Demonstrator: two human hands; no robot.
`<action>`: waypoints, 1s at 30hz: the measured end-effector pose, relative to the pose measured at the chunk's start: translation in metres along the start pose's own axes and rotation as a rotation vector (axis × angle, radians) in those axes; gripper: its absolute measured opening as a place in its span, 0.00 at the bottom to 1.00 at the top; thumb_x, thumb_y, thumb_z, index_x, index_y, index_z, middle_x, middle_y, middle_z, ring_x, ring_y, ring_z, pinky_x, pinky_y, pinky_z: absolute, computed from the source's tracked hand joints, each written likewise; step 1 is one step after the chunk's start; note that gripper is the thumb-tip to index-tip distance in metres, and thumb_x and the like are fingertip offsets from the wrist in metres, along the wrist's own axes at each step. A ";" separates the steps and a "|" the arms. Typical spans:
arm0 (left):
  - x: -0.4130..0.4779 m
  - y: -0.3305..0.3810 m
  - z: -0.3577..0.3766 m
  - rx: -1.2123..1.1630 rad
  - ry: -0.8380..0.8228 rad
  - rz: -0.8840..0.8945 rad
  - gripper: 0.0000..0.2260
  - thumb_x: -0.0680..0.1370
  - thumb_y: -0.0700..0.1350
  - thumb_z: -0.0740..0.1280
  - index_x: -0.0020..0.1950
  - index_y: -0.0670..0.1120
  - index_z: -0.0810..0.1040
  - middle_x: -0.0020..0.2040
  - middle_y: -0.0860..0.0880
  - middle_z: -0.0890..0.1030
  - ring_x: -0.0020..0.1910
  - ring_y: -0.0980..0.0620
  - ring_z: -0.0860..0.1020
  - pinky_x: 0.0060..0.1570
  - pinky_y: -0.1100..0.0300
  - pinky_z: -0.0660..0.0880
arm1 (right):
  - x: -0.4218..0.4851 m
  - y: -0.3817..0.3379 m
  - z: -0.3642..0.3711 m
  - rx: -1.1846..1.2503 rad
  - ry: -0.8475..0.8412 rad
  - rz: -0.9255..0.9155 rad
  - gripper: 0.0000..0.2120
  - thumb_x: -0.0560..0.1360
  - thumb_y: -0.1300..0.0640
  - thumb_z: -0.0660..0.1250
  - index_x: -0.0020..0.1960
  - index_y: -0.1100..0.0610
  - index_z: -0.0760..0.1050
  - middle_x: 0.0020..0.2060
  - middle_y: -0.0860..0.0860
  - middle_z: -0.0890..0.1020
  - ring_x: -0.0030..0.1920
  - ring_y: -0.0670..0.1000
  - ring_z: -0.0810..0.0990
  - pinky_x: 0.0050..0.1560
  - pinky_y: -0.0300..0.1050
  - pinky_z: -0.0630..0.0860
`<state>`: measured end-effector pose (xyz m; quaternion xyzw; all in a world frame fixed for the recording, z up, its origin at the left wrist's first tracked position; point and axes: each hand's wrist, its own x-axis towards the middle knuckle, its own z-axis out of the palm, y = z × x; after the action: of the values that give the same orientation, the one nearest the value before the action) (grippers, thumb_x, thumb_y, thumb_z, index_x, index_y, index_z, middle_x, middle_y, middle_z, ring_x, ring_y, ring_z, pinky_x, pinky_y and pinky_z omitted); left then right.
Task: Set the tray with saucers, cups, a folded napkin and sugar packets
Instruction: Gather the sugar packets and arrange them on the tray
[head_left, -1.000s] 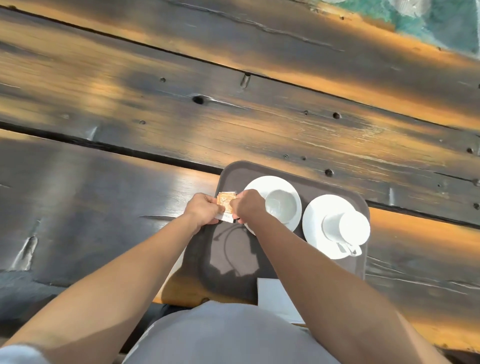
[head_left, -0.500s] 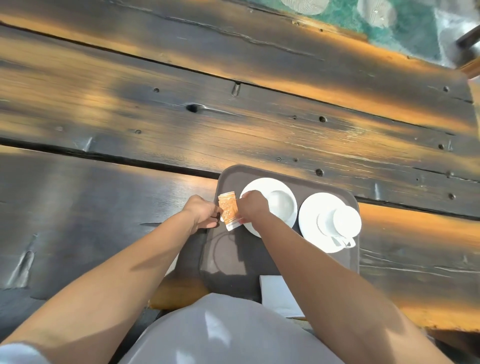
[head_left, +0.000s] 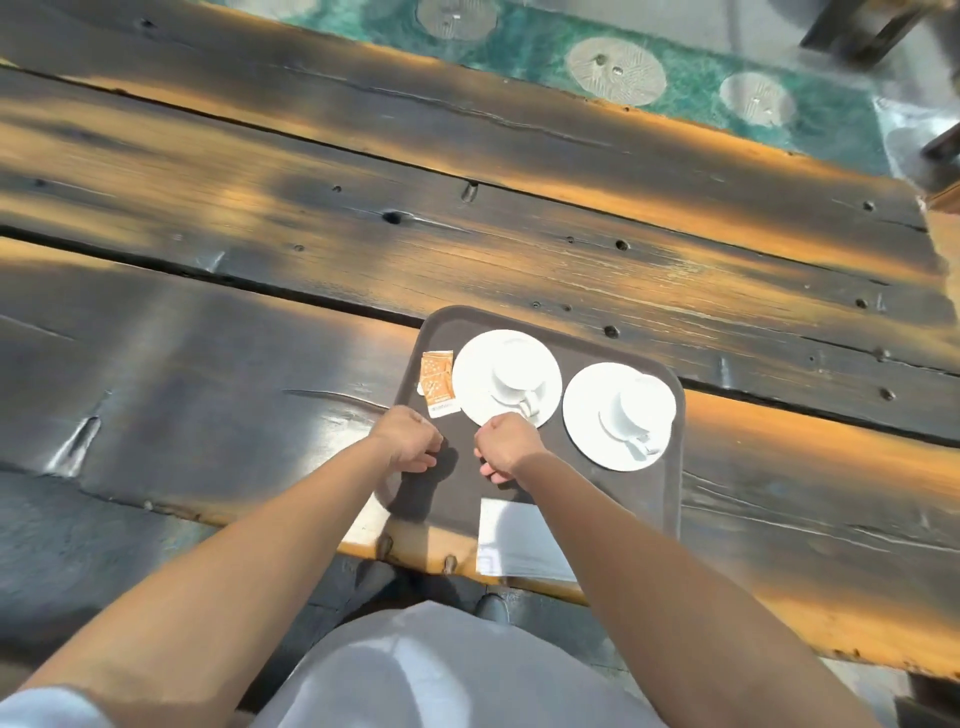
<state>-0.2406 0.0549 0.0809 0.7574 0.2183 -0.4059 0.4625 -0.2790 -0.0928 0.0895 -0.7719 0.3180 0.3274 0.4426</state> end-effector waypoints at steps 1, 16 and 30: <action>-0.009 -0.006 0.011 0.040 0.001 0.010 0.02 0.77 0.37 0.68 0.47 0.40 0.80 0.47 0.42 0.83 0.48 0.43 0.85 0.49 0.52 0.82 | -0.010 0.011 -0.005 -0.027 0.015 -0.027 0.09 0.77 0.62 0.58 0.45 0.62 0.76 0.37 0.59 0.80 0.28 0.53 0.76 0.27 0.41 0.73; -0.069 -0.057 0.138 0.212 -0.004 0.172 0.05 0.77 0.38 0.66 0.44 0.42 0.81 0.50 0.42 0.83 0.40 0.43 0.85 0.41 0.50 0.83 | -0.090 0.170 -0.074 -0.212 0.144 -0.088 0.12 0.76 0.66 0.57 0.48 0.66 0.79 0.38 0.61 0.79 0.38 0.58 0.77 0.46 0.51 0.80; -0.067 -0.074 0.160 0.406 0.127 0.368 0.10 0.78 0.40 0.65 0.38 0.50 0.78 0.39 0.53 0.81 0.45 0.49 0.80 0.45 0.63 0.73 | -0.065 0.195 -0.083 -0.332 0.193 -0.035 0.11 0.73 0.66 0.57 0.46 0.62 0.79 0.43 0.58 0.82 0.53 0.59 0.83 0.54 0.52 0.81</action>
<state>-0.3971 -0.0479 0.0581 0.8855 0.0198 -0.3020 0.3526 -0.4509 -0.2328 0.0805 -0.8675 0.2873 0.2917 0.2824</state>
